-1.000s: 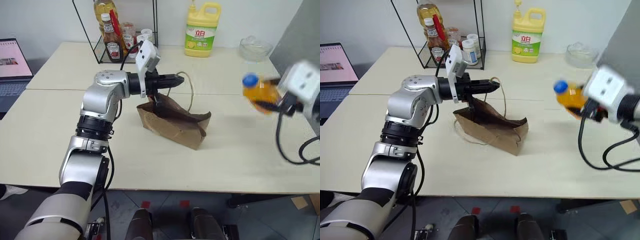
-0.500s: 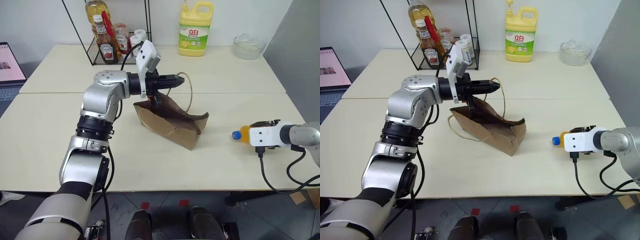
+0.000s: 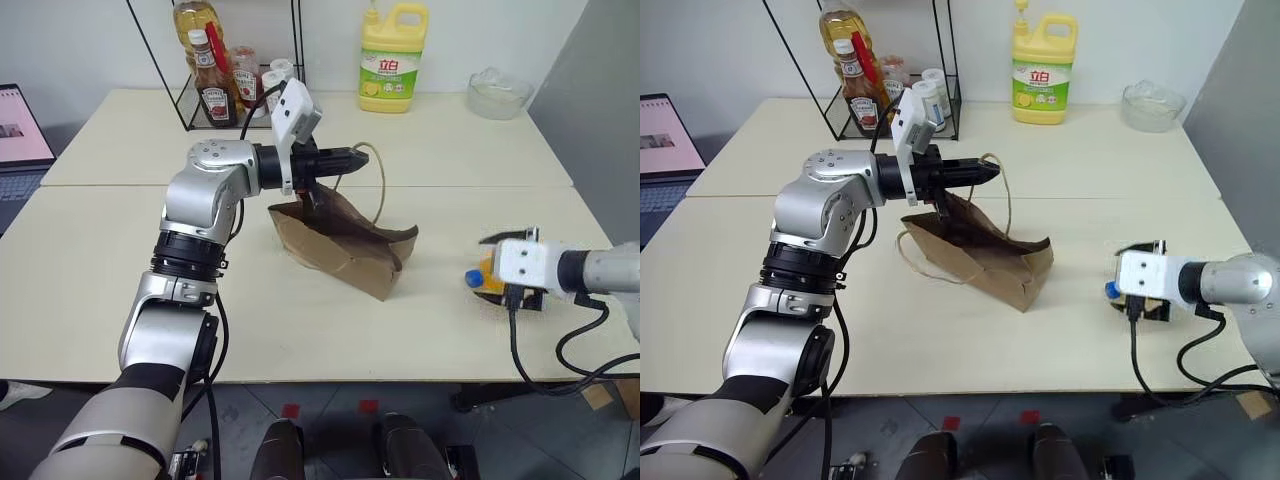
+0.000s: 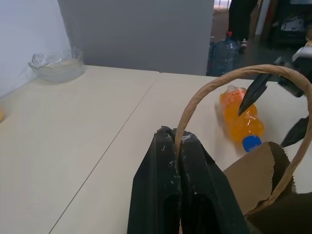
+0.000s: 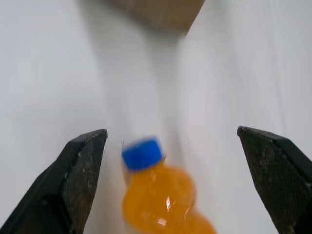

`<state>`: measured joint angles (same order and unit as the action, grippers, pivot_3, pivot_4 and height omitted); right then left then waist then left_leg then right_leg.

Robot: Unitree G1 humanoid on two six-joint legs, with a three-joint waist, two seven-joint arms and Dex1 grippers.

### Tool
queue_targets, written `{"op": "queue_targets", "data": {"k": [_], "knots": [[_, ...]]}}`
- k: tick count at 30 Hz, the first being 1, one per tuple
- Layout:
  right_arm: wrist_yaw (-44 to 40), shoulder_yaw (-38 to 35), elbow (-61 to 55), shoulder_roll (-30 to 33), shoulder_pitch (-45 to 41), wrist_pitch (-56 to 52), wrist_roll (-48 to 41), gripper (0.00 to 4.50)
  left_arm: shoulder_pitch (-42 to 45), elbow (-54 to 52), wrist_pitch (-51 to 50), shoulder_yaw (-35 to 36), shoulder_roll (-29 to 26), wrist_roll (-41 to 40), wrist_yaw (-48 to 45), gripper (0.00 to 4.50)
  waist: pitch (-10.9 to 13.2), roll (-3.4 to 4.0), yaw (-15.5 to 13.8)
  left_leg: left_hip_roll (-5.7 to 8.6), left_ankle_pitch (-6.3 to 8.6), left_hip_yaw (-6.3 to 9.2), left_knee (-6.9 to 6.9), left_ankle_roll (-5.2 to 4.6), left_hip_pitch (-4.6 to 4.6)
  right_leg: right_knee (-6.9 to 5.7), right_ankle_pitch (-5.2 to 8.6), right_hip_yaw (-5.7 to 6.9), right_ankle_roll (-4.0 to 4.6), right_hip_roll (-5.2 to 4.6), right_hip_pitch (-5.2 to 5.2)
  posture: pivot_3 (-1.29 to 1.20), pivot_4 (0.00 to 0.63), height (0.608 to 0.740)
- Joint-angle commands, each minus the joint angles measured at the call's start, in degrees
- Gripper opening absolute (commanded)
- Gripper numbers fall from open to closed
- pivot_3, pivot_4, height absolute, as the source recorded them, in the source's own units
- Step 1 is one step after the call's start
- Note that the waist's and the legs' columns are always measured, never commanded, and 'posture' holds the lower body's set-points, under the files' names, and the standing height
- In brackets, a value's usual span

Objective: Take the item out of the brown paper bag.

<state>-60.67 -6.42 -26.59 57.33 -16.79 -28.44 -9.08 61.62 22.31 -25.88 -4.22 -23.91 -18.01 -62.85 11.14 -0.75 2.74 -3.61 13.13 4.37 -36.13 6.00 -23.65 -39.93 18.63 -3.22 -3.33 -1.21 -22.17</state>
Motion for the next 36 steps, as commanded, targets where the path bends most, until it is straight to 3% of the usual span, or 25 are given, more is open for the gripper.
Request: {"op": "queue_targets", "data": {"k": [1, 2, 5, 17, 21, 27, 30, 36], "knots": [[4.7, -9.2, -11.7, -5.7, -2.6, -17.6, -18.3, 4.49, 0.4, -1.3, 0.0, 1.5, -0.8, -0.4, 1.0, 0.0, 0.0, 0.0, -0.1, 0.01, 0.0, 0.01, -0.03, 0.0, 0.0, -0.01, 0.0, 0.0, 0.0, 0.0, 0.01, 0.0, 0.15, 0.74], [6.5, -10.2, -13.2, -7.3, -3.0, -20.4, -21.0, 4.49, 0.6, -0.9, -0.1, 1.5, -0.8, -0.3, 1.2, 0.0, 0.0, 0.0, -0.1, 0.0, 0.0, 0.01, -0.03, 0.0, 0.0, -0.01, 0.0, 0.02, 0.0, 0.0, 0.02, 0.0, 0.15, 0.74], [11.6, -11.0, -16.3, -11.1, -3.6, -25.7, -26.3, 4.5, 1.1, 0.7, 0.2, 1.3, -0.9, 0.6, 2.5, 0.61, 0.0, -0.01, -0.4, 0.01, 0.0, 0.03, -0.06, -0.01, 0.0, -0.01, 0.0, 0.05, 0.0, -0.01, 0.04, 0.0, 0.15, 0.74], [21.1, -6.5, -16.5, -15.2, -3.0, -24.7, -29.0, 4.5, -0.4, -2.5, 1.0, 3.6, -4.8, 0.1, 3.6, 4.32, 0.0, -0.01, -0.6, 0.01, 0.01, 0.03, -0.06, -0.03, -0.01, -0.01, 0.0, 0.05, 0.0, 0.0, 0.01, 0.0, 0.15, 0.74], [21.9, -7.3, -16.2, -15.2, 0.1, -22.8, -28.4, 4.5, -3.5, -8.3, -1.9, 7.3, -6.9, -2.5, 6.3, 4.32, 0.0, 0.0, -0.4, -0.02, 0.01, 0.03, -0.01, -0.02, 0.0, -0.01, 0.0, 0.04, 0.0, 0.02, -0.01, 0.0, 0.15, 0.74], [23.9, -7.6, -15.0, -15.9, 3.9, -18.0, -26.4, 4.5, -7.7, -16.4, -8.1, 14.7, -4.9, -6.7, 17.5, 4.32, 0.0, -0.02, -0.9, -0.01, 0.01, 0.05, -0.14, -0.03, -0.04, -0.05, 0.0, 0.07, 0.0, 0.0, 0.01, 0.0, 0.15, 0.74], [25.6, -7.8, -14.8, -16.9, 5.3, -14.8, -24.6, 4.5, -11.3, -19.7, -6.6, 16.0, -6.0, -5.5, 20.9, 4.32, 0.0, -0.02, -0.9, -0.01, 0.01, 0.05, -0.15, -0.02, -0.03, -0.07, 0.0, 0.06, 0.0, 0.0, 0.02, 0.0, 0.15, 0.74], [27.9, -9.9, -19.4, -19.5, 16.0, -10.8, -23.6, 4.5, -33.4, -34.1, -4.1, 21.0, -10.8, 1.5, 30.9, 4.32, -0.1, 0.02, -0.4, -0.06, 0.01, 0.01, 0.05, -0.02, 0.07, -0.02, 0.0, -0.07, 0.01, 0.03, -0.03, 0.0, 0.15, 0.74]]}}
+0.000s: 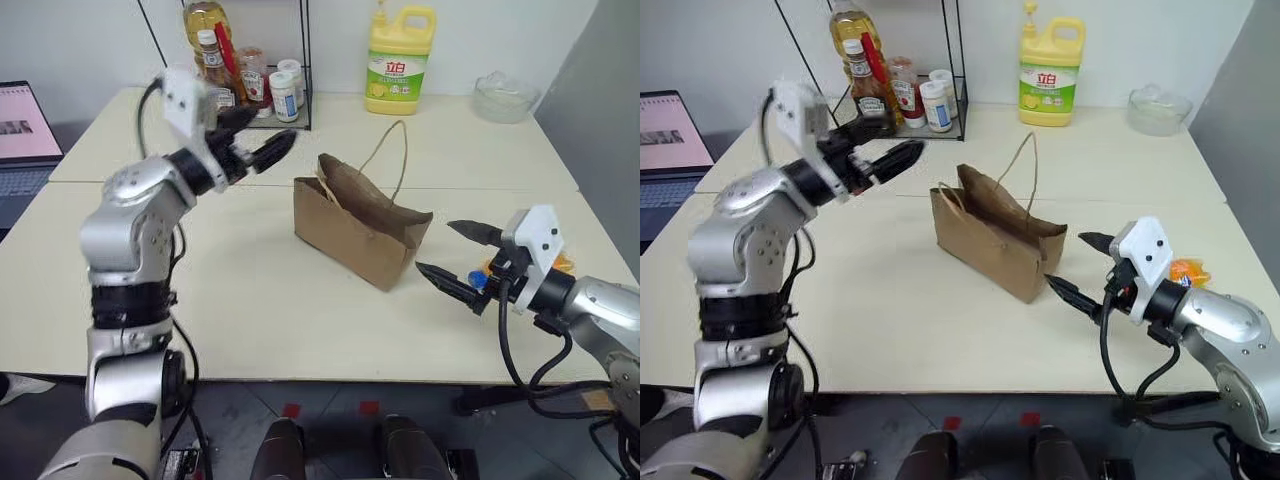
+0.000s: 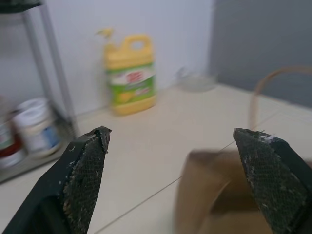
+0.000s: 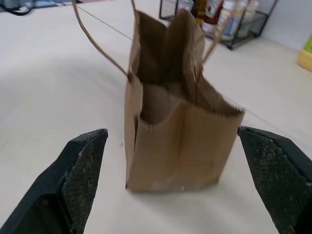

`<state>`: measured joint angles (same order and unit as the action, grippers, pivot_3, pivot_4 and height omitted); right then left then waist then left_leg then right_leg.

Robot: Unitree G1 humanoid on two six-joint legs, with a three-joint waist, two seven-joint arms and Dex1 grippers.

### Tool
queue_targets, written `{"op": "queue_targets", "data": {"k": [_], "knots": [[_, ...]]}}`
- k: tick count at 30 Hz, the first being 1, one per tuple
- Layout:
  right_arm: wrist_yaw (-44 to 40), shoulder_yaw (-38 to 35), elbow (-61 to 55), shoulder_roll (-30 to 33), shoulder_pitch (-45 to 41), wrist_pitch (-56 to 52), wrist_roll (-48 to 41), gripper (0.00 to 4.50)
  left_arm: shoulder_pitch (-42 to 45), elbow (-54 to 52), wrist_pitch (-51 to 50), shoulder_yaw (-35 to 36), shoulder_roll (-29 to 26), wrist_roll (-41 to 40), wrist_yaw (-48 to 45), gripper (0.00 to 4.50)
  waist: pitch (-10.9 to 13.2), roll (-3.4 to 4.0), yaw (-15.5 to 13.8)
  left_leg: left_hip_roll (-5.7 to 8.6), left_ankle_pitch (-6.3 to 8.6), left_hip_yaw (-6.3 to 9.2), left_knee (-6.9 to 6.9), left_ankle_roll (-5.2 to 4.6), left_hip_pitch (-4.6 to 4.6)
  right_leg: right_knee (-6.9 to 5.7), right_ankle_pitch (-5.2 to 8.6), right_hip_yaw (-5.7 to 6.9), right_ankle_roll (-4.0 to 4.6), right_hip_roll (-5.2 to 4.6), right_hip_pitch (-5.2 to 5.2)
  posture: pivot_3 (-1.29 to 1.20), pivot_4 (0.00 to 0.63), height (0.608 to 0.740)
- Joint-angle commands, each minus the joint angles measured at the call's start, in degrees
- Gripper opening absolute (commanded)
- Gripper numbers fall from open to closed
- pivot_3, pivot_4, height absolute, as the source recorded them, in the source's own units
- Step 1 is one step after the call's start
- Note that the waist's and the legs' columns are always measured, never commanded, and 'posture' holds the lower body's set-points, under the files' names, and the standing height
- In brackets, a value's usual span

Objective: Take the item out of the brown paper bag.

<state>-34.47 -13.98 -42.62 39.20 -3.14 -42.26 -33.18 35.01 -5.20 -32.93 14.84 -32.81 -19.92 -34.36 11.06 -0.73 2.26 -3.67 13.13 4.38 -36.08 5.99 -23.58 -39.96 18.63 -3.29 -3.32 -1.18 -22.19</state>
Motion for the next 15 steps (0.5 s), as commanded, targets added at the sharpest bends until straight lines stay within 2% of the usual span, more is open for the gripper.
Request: {"op": "queue_targets", "data": {"k": [1, 3, 7, 11, 15], "knots": [[2.6, -2.3, -3.2, -2.3, 3.3, 3.7, 1.1, 4.5, -9.6, -7.6, 3.3, 2.0, -2.0, 3.8, 3.0, 4.32, 0.0, -0.01, 0.1, -0.01, 0.0, -0.01, 0.02, 0.0, 0.04, -0.01, 0.0, -0.05, 0.0, 0.0, 0.01, 0.0, 0.15, 0.74], [5.5, -1.7, -2.6, -5.5, 4.7, 5.5, 2.2, 4.5, -15.8, -9.5, 4.4, 1.3, -2.1, 5.5, 4.0, 4.32, -0.1, -0.15, -0.4, 0.0, 0.01, -0.02, -0.02, -0.01, 0.07, -0.06, 0.0, -0.02, 0.0, 0.0, 0.05, 0.0, 0.15, 0.74], [11.1, 3.7, -0.7, -11.7, 7.9, 16.3, 12.8, 4.5, -24.8, -12.5, 7.9, -0.3, 1.0, 6.8, 5.9, 4.32, -0.2, -0.3, -0.9, 0.0, 0.1, -0.01, -0.03, -0.18, 0.46, -0.01, -0.04, 0.0, -0.03, -0.01, 0.5, 0.0, 0.15, 0.74], [13.0, 7.0, 2.1, -15.9, 12.1, 24.8, 18.7, 4.5, -28.6, -14.2, 11.0, -2.5, 4.6, 7.2, 7.3, 4.32, -0.3, -0.43, -1.0, 0.0, 0.11, -0.01, 0.02, -0.19, 0.72, 0.11, -0.03, -0.01, -0.03, -0.01, 0.81, 0.0, 0.15, 0.74], [14.1, 8.2, 3.3, -18.2, 13.2, 27.5, 20.6, 4.5, -28.2, -13.8, 13.8, -3.4, 6.4, 6.6, 7.3, 4.32, -0.3, -0.43, -0.7, -0.01, 0.11, -0.01, 0.04, -0.19, 0.76, 0.07, -0.03, -0.03, -0.02, 0.01, 0.8, 0.0, 0.15, 0.74]]}}
